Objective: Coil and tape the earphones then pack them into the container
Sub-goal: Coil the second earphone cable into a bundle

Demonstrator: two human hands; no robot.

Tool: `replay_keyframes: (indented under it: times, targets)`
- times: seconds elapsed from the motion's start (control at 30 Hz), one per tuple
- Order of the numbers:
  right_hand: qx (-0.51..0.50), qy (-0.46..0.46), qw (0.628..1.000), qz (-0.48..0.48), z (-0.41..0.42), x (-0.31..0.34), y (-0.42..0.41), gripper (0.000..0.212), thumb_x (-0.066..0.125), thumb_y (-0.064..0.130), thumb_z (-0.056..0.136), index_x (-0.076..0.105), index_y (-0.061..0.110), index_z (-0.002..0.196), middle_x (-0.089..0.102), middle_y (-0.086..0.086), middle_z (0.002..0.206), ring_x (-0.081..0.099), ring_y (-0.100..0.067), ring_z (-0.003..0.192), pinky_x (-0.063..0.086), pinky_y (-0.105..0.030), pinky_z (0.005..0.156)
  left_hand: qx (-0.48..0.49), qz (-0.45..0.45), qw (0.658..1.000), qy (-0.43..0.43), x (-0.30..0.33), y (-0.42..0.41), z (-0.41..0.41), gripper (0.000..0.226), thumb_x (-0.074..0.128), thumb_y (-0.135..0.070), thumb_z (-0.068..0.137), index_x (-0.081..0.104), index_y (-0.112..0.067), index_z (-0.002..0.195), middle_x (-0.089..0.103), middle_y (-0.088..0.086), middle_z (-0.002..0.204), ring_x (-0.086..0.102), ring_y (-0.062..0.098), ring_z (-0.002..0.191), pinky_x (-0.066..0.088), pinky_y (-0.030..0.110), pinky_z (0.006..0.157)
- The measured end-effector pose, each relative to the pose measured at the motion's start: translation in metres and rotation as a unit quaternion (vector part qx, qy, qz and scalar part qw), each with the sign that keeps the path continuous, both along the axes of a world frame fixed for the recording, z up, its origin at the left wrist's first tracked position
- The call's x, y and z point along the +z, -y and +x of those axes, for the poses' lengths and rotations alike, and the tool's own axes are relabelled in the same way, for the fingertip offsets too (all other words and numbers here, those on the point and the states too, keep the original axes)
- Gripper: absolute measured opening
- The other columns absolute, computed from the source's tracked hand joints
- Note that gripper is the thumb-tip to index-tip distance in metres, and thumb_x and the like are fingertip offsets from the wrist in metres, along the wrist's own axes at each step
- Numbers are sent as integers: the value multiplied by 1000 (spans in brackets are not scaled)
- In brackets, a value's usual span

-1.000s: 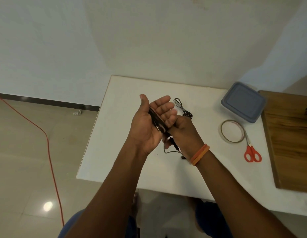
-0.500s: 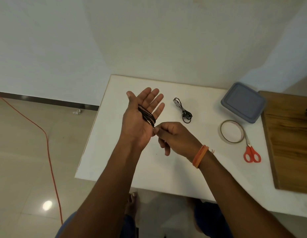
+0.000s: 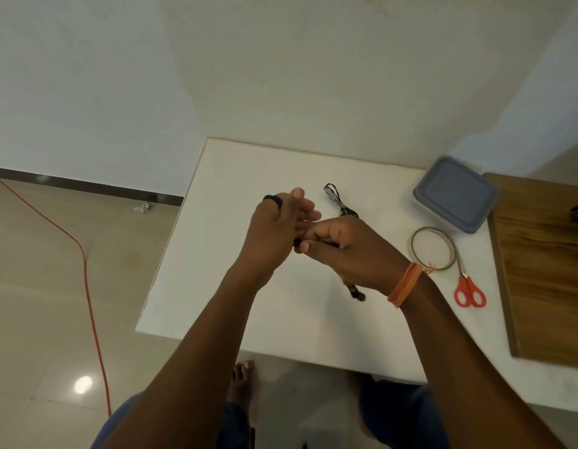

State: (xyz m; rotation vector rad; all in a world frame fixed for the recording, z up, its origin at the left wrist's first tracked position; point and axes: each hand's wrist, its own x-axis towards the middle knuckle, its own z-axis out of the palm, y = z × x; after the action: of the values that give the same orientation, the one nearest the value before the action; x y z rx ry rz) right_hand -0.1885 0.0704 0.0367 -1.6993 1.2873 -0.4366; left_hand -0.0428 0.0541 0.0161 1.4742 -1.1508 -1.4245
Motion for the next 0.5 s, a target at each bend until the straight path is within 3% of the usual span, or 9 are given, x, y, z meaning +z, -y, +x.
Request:
replay_keyframes:
  times: [0.07, 0.17, 0.23, 0.33, 0.43, 0.5]
  targets:
    - [14, 6, 1000, 6, -1, 7, -1, 20, 60, 16, 94, 72, 7, 81, 59, 1, 55, 46, -5, 48, 40, -20, 55, -60, 2, 997, 54, 1, -3, 0, 47, 40, -40, 104, 66, -5, 89, 70, 4, 71, 66, 15, 57, 49, 25, 52]
    - [43, 28, 998, 30, -7, 17, -1, 22, 59, 8, 94, 69, 4, 75, 57, 20, 50, 52, 2, 49, 37, -7, 55, -143, 24, 987, 72, 6, -7, -1, 59, 35, -46, 104, 60, -7, 67, 61, 2, 54, 60, 18, 46, 40, 23, 45]
    - [41, 33, 998, 21, -11, 19, -1, 18, 66, 11, 90, 69, 3, 73, 61, 14, 52, 53, 2, 50, 38, -9, 55, -184, 39, 979, 81, 7, -9, -1, 66, 30, -52, 103, 58, -8, 62, 64, 4, 54, 52, 17, 39, 37, 22, 44]
    - [23, 56, 998, 19, -18, 20, 2, 14, 78, 14, 79, 70, 4, 74, 67, 4, 57, 58, 0, 52, 40, -8, 55, -255, 101, 959, 65, 10, -14, -3, 82, 12, -65, 98, 64, -7, 71, 68, 11, 59, 36, 14, 36, 31, 21, 42]
    - [-8, 73, 997, -5, -26, 20, 4, 15, 84, 16, 72, 72, 8, 75, 67, 2, 57, 59, -5, 54, 44, -13, 55, -311, 185, 932, 1, 15, -16, -7, 100, -4, -80, 81, 59, -4, 67, 59, 14, 51, 24, 13, 33, 22, 23, 40]
    - [-37, 78, 995, -41, -28, 17, 6, 17, 86, 17, 69, 72, 10, 76, 65, -1, 58, 56, -7, 53, 45, -16, 54, -342, 211, 914, -60, 17, -16, -11, 104, -4, -89, 67, 55, -4, 60, 54, 15, 49, 19, 12, 31, 15, 27, 43]
